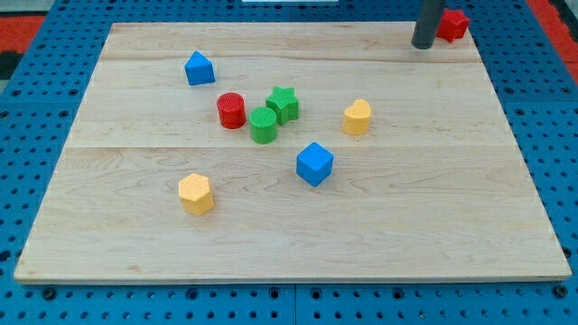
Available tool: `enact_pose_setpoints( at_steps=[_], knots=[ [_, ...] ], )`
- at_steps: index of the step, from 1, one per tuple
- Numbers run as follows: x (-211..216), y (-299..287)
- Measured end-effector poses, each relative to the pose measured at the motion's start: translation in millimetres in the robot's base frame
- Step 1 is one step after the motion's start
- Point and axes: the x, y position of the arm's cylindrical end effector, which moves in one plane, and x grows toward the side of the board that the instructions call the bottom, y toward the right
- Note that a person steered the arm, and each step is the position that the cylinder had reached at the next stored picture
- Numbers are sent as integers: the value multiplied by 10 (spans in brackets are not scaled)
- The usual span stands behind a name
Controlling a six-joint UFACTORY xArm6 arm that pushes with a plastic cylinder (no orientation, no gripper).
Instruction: Move green star above yellow hexagon
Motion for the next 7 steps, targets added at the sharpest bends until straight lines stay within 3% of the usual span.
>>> enact_pose_setpoints(
  at_steps=[2, 4, 6, 7],
  knots=[
    [77, -87],
    [261, -906],
    [1027, -1255],
    [1026, -1852]
  ],
)
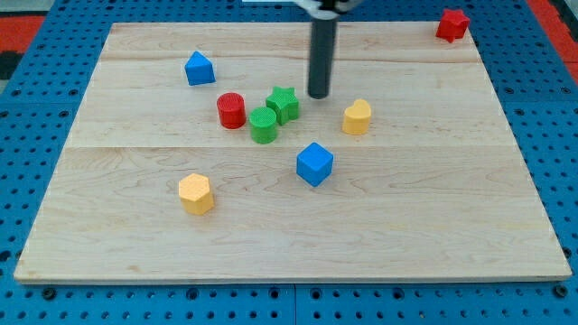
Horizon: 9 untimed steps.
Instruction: Move green star above yellow hexagon
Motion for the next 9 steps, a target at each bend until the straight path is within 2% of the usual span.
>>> enact_pose_setpoints(
  at_steps=[1, 3, 4, 5, 6, 8, 9],
  knots=[
    [181, -524],
    [900, -1065],
    [989, -1687],
    [1169, -1972],
    [1286, -1604],
    [1086, -1487],
    [1082, -1207]
  ],
)
